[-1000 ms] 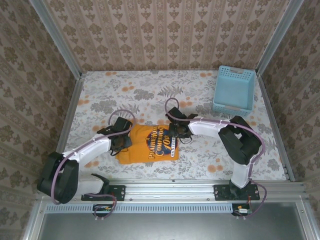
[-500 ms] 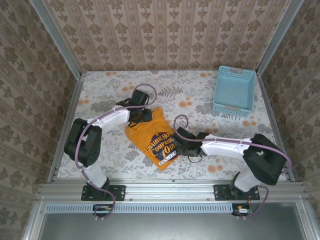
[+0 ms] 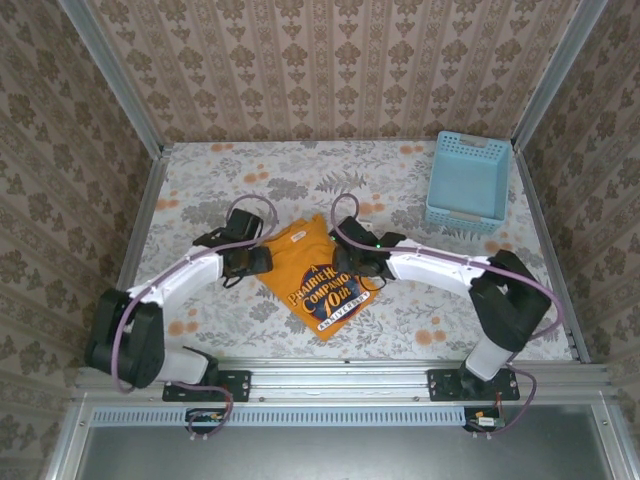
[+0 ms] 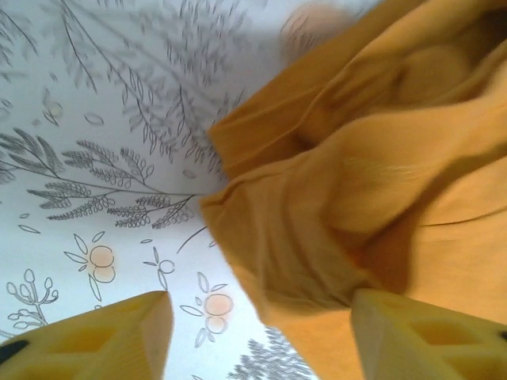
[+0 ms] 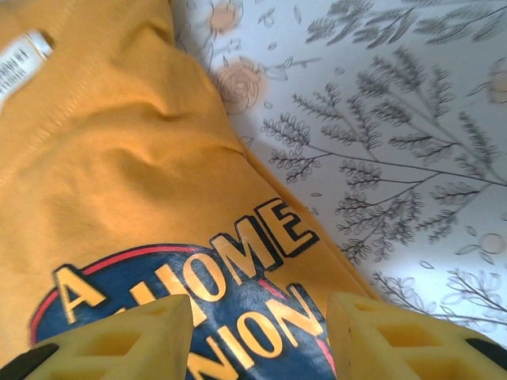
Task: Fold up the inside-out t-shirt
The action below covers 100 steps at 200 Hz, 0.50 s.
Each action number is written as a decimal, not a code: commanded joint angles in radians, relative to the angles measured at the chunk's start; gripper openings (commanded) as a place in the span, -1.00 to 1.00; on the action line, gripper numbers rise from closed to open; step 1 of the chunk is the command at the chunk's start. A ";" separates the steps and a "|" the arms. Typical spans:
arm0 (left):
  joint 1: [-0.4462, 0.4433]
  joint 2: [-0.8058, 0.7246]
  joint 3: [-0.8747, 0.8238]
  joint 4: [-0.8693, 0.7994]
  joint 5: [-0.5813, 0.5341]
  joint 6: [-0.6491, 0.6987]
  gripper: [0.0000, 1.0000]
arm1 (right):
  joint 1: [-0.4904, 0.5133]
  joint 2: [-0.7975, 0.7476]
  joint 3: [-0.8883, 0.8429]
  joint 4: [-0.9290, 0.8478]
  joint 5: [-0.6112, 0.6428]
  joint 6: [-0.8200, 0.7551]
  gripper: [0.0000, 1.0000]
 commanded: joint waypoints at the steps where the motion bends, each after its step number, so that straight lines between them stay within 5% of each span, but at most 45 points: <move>1: 0.031 0.069 0.026 0.066 0.043 -0.008 -0.02 | -0.006 0.045 -0.003 -0.027 -0.032 -0.022 -0.02; 38: 0.083 0.194 0.128 0.071 0.003 -0.031 -0.51 | 0.015 0.022 -0.128 -0.027 0.000 0.031 -0.02; 100: 0.162 0.318 0.249 0.030 -0.026 -0.037 -0.90 | 0.093 0.017 -0.261 -0.004 -0.014 0.142 -0.09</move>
